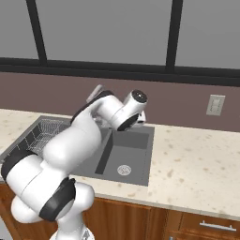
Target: Turn on the sink faucet. Then move the bell pepper from the counter to the sink. Turn off the sink. Move the vegetable from the sink to the pot next to the stove. Finally move the pot to the rear right burner.
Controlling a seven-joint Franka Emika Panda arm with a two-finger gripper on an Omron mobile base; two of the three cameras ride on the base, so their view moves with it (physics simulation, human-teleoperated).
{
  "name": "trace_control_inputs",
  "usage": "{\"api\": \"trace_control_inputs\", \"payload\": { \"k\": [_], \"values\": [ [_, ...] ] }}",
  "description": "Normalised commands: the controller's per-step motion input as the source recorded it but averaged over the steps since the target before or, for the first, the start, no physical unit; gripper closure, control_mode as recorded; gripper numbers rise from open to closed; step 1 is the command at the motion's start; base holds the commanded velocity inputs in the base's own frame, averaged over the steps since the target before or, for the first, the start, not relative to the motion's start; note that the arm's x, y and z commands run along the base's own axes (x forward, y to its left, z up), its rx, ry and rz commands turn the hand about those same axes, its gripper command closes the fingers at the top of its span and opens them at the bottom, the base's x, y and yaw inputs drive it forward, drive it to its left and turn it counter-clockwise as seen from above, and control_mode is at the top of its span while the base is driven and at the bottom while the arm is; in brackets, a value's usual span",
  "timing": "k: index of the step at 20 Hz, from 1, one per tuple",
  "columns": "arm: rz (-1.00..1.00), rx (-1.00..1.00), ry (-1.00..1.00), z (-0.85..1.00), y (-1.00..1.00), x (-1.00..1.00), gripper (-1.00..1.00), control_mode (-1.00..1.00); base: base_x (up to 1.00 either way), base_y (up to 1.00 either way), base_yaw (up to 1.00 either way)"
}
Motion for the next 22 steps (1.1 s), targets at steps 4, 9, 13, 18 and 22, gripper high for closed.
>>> {"api": "trace_control_inputs", "payload": {
  "k": [4, 9, 13, 18, 22],
  "values": [
    [0.13, 0.04, -0.08, -0.17, -0.05, 0.33, -1.0, -1.0, 0.0, 0.0, 0.0],
    [0.08, 0.03, -0.11, -0.16, 0.07, 0.4, -1.0, -1.0, 0.0, 0.0, 0.0],
    [0.08, 0.04, -0.12, -0.17, 0.18, 0.41, -1.0, -1.0, 0.0, 0.0, 0.0],
    [0.1, 0.05, -0.15, -0.17, 0.15, 0.38, -1.0, -1.0, 0.0, 0.0, 0.0],
    [0.11, 0.04, -0.17, -0.18, 0.04, 0.38, -1.0, -1.0, 0.0, 0.0, 0.0]
  ]
}}
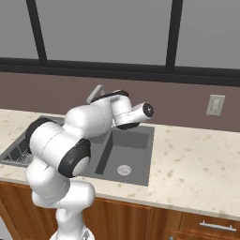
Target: Turn on the sink faucet. Then move the bell pepper from the counter to the sink. Turn off the sink. Move the vegetable from the sink to the pot next to the stove. Finally move the pot to the rear right burner.
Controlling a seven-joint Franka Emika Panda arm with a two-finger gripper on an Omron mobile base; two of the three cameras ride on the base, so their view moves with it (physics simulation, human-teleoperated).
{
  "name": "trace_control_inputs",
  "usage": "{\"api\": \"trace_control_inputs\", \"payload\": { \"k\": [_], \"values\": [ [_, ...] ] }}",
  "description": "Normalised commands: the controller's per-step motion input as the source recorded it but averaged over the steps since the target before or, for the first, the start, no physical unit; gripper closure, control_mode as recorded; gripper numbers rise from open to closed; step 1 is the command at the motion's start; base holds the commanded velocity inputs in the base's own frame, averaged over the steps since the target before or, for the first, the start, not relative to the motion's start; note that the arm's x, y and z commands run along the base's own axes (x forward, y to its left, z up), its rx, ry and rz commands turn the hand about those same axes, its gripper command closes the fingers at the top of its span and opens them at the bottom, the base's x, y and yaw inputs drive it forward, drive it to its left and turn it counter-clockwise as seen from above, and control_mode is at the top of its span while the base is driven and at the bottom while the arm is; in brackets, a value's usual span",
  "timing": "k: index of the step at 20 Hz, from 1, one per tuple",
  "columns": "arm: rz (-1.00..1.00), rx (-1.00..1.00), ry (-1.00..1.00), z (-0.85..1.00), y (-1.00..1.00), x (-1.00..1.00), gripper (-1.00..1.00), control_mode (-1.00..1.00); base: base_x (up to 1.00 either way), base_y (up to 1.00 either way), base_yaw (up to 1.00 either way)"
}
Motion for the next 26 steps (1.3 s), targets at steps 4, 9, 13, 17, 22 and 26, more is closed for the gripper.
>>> {"api": "trace_control_inputs", "payload": {
  "k": [4, 9, 13, 17, 22, 26],
  "values": [
    [0.14, 0.05, -0.17, -0.14, 0.0, 0.4, -1.0, -1.0, 0.0, 0.0, 0.0],
    [0.15, 0.06, -0.16, -0.11, 0.0, 0.37, -1.0, -1.0, 0.0, 0.0, 0.0],
    [0.16, 0.05, -0.12, -0.05, 0.0, 0.36, -1.0, -1.0, 0.0, 0.0, 0.0],
    [0.14, 0.03, -0.12, -0.02, 0.0, 0.36, -1.0, -1.0, 0.0, 0.0, 0.0],
    [0.13, 0.01, -0.06, -0.06, 0.02, 0.33, -1.0, -1.0, 0.0, 0.0, 0.0],
    [0.11, 0.01, -0.04, -0.1, 0.1, 0.25, -1.0, -1.0, 0.0, 0.0, 0.0]
  ]
}}
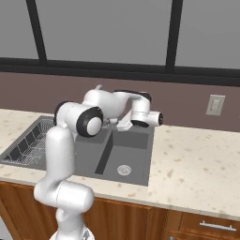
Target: Turn on the sink faucet. Then move the bell pepper from the counter to the sink. Turn off the sink. Move the vegetable from the sink to the pot next to the stove. Finally move the pot to the rear right burner.
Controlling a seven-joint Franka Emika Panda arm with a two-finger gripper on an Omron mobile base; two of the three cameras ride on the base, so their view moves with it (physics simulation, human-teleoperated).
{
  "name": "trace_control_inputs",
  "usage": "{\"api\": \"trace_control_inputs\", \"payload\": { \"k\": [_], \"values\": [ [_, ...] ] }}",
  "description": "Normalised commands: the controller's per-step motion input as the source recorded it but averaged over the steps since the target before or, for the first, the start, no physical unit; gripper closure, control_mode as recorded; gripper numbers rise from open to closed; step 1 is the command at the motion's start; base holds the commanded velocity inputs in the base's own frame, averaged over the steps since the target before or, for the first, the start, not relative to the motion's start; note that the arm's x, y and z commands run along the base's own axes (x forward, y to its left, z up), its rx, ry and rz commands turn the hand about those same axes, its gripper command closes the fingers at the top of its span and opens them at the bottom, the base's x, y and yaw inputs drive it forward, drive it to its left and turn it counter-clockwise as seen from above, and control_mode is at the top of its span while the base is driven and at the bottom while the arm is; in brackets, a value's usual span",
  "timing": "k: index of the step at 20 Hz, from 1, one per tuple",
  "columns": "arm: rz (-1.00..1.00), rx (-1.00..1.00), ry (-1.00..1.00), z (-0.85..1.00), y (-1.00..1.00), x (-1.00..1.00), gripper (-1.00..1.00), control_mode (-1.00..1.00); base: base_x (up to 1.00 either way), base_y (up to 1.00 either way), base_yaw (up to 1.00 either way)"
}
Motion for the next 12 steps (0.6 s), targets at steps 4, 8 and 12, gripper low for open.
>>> {"api": "trace_control_inputs", "payload": {
  "k": [4, 8, 12],
  "values": [
    [0.08, 0.01, -0.01, -0.14, 0.23, 0.21, -1.0, -1.0, 0.0, 0.0, 0.0],
    [0.05, 0.01, 0.0, -0.14, 0.34, 0.23, -1.0, -1.0, 0.0, 0.0, 0.0],
    [0.01, 0.0, 0.0, -0.09, 0.39, 0.17, -1.0, -1.0, 0.0, 0.0, 0.0]
  ]
}}
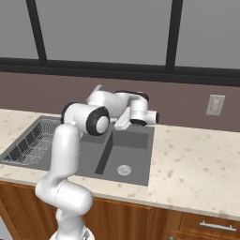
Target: Turn on the sink faucet. Then move the bell pepper from the counter to the sink. Turn off the sink. Move the vegetable from the sink to the pot next to the stove. Finally move the pot to the rear right burner.
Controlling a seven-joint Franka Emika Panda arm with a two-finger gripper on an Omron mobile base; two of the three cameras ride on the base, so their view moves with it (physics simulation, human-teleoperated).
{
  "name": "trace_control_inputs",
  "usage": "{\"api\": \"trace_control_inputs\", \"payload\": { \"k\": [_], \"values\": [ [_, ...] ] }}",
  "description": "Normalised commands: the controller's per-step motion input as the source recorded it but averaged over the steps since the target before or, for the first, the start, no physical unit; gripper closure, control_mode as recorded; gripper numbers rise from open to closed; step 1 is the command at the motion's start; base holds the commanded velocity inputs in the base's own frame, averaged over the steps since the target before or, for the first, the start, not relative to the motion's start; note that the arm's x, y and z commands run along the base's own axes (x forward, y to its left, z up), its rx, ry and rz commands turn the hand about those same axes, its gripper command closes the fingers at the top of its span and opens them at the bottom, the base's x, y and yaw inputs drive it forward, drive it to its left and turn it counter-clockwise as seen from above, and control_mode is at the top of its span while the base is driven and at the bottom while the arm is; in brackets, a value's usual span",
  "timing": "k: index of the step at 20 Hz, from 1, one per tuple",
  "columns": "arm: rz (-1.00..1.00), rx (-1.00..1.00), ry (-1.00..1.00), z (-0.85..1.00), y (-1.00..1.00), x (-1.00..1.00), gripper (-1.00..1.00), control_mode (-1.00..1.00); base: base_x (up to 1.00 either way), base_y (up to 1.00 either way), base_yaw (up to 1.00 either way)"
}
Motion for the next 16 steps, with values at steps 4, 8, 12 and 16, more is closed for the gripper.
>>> {"api": "trace_control_inputs", "payload": {
  "k": [4, 8, 12, 16],
  "values": [
    [0.0, 0.0, 0.0, 0.0, 0.32, 0.1, -1.0, -1.0, 0.0, 0.0, 0.0],
    [0.0, 0.0, 0.0, 0.0, 0.21, 0.14, -1.0, -1.0, 0.0, 0.0, 0.0],
    [0.0, 0.0, 0.0, -0.02, 0.04, 0.15, -1.0, -1.0, 0.0, 0.0, 0.0],
    [0.0, 0.0, 0.0, -0.1, 0.0, 0.08, -1.0, -1.0, 0.0, 0.0, 0.0]
  ]
}}
